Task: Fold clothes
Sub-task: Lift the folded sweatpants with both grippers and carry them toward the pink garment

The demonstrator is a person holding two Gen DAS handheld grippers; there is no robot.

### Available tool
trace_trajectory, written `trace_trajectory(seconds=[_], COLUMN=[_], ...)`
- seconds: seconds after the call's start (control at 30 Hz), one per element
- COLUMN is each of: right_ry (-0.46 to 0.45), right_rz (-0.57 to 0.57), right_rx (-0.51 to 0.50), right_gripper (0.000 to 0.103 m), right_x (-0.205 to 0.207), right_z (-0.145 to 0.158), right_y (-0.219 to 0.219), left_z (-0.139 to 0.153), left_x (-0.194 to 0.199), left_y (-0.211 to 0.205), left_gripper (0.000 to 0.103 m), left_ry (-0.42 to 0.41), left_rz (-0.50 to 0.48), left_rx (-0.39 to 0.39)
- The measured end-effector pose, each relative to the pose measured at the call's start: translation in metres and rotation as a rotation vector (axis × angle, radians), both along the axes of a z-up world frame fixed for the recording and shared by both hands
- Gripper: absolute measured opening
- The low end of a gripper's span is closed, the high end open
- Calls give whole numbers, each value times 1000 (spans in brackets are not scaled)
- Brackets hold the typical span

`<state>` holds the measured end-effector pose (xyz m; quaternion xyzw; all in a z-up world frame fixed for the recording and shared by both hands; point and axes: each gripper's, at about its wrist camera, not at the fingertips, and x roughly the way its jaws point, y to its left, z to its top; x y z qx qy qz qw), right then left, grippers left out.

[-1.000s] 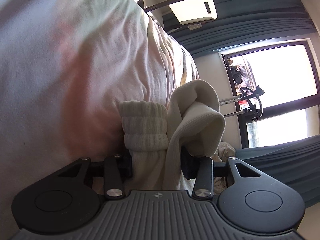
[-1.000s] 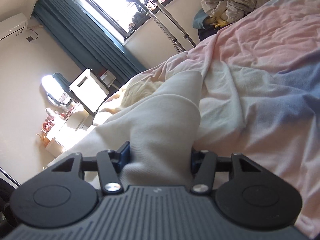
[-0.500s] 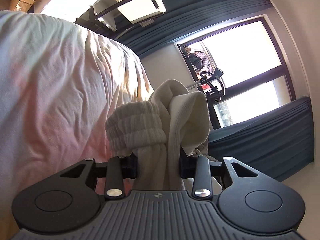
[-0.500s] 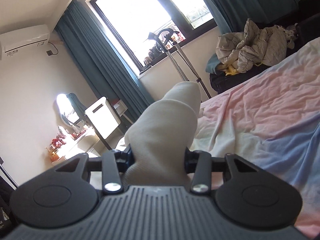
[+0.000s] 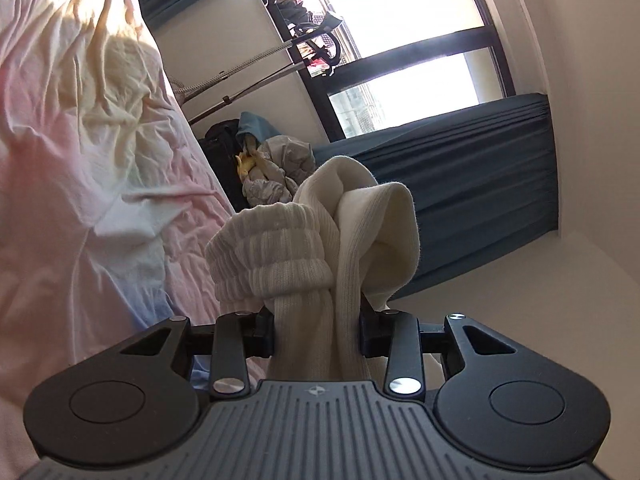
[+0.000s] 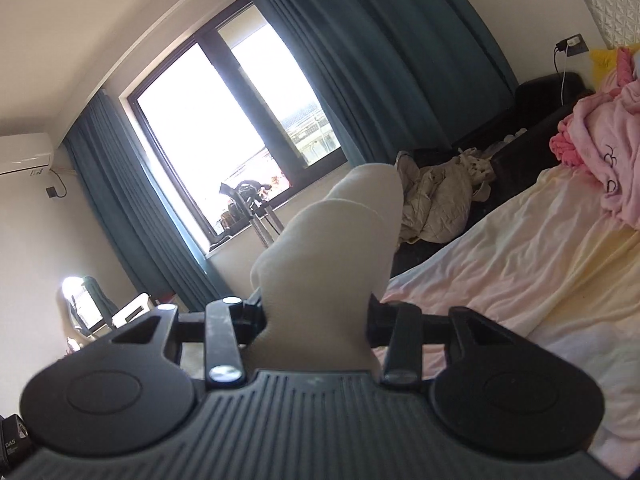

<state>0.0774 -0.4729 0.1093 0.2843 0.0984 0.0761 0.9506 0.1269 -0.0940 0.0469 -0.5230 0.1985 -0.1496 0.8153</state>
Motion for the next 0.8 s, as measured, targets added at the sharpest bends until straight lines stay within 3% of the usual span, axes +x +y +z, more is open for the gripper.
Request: trace_trajectory(seconds=[0.1, 0.23, 0.4, 0.53, 0.63, 0.7, 0.8], right_ry=[17, 69, 223, 418, 510, 487, 498], right_rz=[-85, -177, -258, -269, -284, -288, -291], right_rx=[2, -14, 7, 43, 52, 73, 86], right_gripper=[44, 44, 44, 44, 49, 49, 50], right_x=[-3, -1, 15, 28, 25, 15, 13], right_z=[-13, -42, -116, -193, -239, -251, -245], right_y=[-63, -130, -186, -202, -199, -197, -194], left_z=[-18, -52, -106, -151, -173, -180, -183], left_x=[28, 64, 100, 116, 114, 110, 105], left_y=[-66, -139, -193, -214, -212, -208, -203], left_gripper=[40, 41, 41, 41, 43, 44, 44], left_ry=[-42, -30, -31, 54, 15, -7, -4], left_rz=[-97, -215, -332, -382, -415, -430, -444], left_rx=[4, 23, 113, 197, 216, 232, 257])
